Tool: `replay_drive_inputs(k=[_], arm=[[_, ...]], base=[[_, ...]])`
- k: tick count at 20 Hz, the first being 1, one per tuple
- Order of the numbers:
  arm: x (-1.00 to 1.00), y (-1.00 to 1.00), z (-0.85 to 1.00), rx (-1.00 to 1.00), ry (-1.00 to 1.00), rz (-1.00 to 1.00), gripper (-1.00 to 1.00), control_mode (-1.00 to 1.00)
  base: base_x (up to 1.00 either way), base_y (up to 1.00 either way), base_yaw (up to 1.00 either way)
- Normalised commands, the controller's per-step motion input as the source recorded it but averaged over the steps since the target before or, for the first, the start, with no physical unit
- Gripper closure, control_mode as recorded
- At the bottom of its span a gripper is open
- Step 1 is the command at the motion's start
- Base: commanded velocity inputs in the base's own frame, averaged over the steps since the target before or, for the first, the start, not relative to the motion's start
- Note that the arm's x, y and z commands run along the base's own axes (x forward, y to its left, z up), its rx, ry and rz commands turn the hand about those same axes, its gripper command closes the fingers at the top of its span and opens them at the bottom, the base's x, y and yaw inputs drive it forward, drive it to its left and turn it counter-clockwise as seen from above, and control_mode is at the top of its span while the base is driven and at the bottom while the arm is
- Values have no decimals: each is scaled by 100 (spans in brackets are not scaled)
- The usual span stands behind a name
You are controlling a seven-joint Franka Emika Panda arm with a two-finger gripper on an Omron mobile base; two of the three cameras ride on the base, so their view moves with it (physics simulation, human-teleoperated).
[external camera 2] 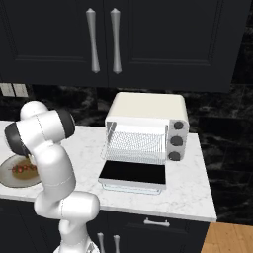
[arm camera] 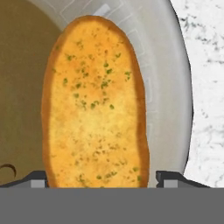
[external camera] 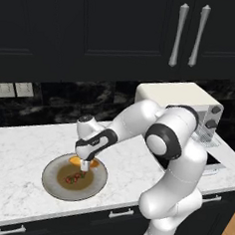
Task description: Pick up the kebab skewer and baguette bread, and place them inside the toaster oven. Close the toaster oven door and start by setting the timer.
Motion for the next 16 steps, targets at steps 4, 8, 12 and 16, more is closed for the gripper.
replay_drive_inputs(k=[4, 8, 12, 16], arm=[[0, 0, -50, -2, -3, 3, 100, -100], [0, 0, -43, 0, -2, 3, 100, -100], [-13, 0, -11, 0, -2, 1, 100, -100], [-36, -2, 20, 1, 0, 0, 100, -100]], base=[[0, 0, 0], [0, 0, 0], [0, 0, 0], [0, 0, 0]])
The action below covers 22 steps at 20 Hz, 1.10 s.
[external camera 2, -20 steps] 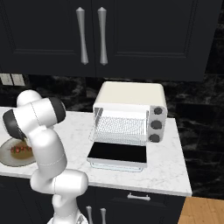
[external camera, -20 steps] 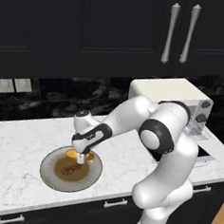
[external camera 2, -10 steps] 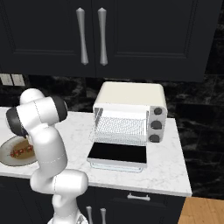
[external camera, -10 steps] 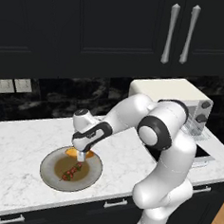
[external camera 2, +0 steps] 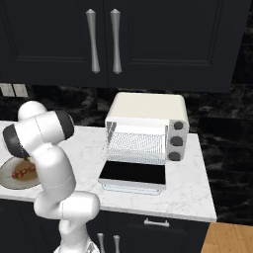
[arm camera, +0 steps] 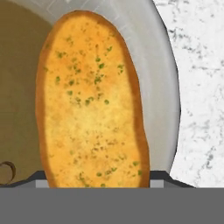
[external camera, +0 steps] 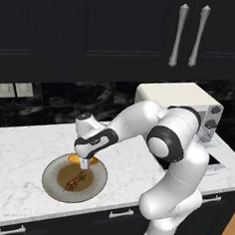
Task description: Pick up the kebab skewer and baguette bread, and place them inside the toaster oven. Close the toaster oven door and start by setting the timer.
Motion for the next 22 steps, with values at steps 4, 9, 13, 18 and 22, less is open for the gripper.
replay_drive_inputs(k=[4, 9, 13, 18, 22], arm=[[-40, -14, 49, 5, 0, 0, 100, -100], [-20, -28, 66, 10, 0, 0, 100, -100], [-17, -34, 39, 6, 0, -1, 100, -100], [-19, -42, 10, 0, 0, -11, 100, -100], [-38, -59, 30, 3, 0, -15, 100, -100]], base=[[0, 0, 0], [0, 0, 0], [0, 0, 0], [0, 0, 0], [0, 0, 0]])
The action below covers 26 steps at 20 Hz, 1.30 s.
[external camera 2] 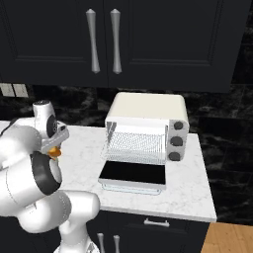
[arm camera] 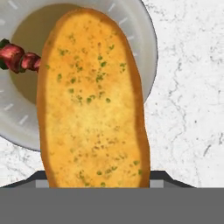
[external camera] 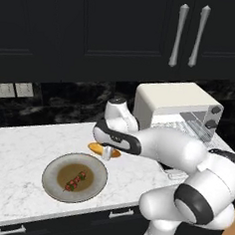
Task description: Pick up the kebab skewer and baguette bread, and place them inside the toaster oven. Close the toaster oven door and start by setting the timer.
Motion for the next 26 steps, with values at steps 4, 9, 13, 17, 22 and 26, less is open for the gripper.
replay_drive_inputs(k=[4, 9, 13, 17, 22, 26], arm=[[-23, -66, 34, 4, 0, -17, 100, -100], [-20, -63, 21, 3, 0, -17, 100, -100], [-2, -49, 25, 5, 0, -20, 100, -100], [-4, -46, 26, 9, 0, -29, 100, -100], [-35, -48, 25, 15, 0, -41, 100, -100], [-31, -53, 30, 15, 0, -46, 100, -100]], base=[[0, 0, 0], [0, 0, 0], [0, 0, 0], [0, 0, 0], [0, 0, 0], [0, 0, 0]])
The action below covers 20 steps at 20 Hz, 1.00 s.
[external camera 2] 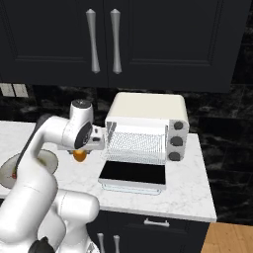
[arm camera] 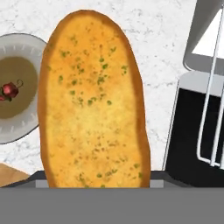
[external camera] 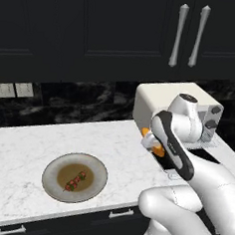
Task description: Pick up the kebab skewer and baguette bread, and place them inside the toaster oven. Close the toaster oven door and start by setting the timer.
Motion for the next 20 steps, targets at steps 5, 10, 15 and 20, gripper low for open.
replay_drive_inputs(k=[5, 10, 15, 20], arm=[[-32, -62, 35, 18, 0, -48, 100, -100], [-37, -62, 33, 17, 0, -46, 100, -100], [-8, -56, 23, 16, 0, -46, 100, -100], [0, -61, 16, 17, 0, -49, 100, -100]], base=[[0, 0, 0], [0, 0, 0], [0, 0, 0], [0, 0, 0]])
